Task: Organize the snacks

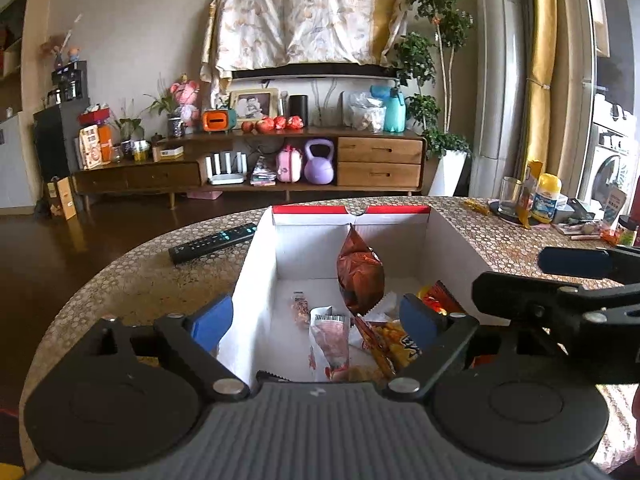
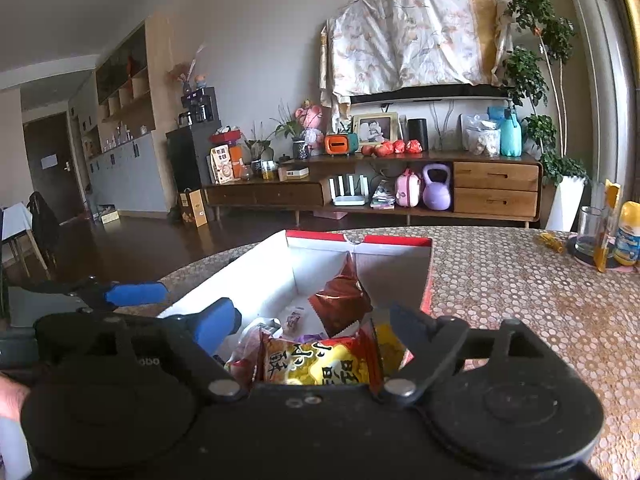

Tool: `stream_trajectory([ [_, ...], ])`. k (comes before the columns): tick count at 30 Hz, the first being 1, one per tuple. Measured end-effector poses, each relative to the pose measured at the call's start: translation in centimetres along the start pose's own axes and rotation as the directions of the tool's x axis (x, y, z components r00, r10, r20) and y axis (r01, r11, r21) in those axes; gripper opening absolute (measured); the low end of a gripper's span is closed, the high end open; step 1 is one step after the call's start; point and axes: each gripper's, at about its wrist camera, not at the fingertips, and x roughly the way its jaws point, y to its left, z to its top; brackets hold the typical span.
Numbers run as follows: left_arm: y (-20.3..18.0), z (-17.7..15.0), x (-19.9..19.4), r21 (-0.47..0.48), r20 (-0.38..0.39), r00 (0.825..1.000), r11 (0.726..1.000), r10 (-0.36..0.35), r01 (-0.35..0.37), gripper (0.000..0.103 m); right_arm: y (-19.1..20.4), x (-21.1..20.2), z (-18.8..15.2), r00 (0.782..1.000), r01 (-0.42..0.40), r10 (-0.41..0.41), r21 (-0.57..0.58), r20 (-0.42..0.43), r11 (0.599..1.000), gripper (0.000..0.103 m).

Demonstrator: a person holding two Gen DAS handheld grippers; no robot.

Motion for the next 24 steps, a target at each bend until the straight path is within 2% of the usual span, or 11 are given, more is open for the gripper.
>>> stream_trajectory([
  [3, -0.5, 0.1, -1.2, -0.008, 0.005, 1.000, 1.000, 0.019, -0.019, 0.098, 0.0, -1.1, 0.1, 1.000, 0.029, -0.029, 0.011, 0.011, 1.000, 0.096],
  [4, -0.7, 0.1, -1.6, -0.011, 0.005, 1.000, 1.000, 0.029, -0.029, 0.101, -0.1, -1.6, 0.1, 1.000, 0.025, -0.026, 0.020, 0.018, 0.999, 0.096],
  [9, -1.7, 0.0, -3.2, -0.025, -0.023, 0.998, 0.998, 0.059, -0.059, 0.102, -0.1, -3.8, 0.4, 0.999, 0.037, -0.038, 0.034, 0.036, 0.999, 0.102],
  [12, -2.2, -0.3, -4.0, -0.047, -0.048, 0.996, 0.996, 0.076, -0.078, 0.102, -0.3, -5.3, 0.3, 0.996, 0.057, -0.059, 0.041, 0.060, 0.998, 0.103],
  [24, -5.2, -1.8, -7.5, -0.041, -0.105, 0.992, 0.997, 0.066, -0.071, 0.102, -3.1, -9.5, -1.5, 0.985, 0.137, -0.149, 0.145, 0.082, 0.980, 0.103],
])
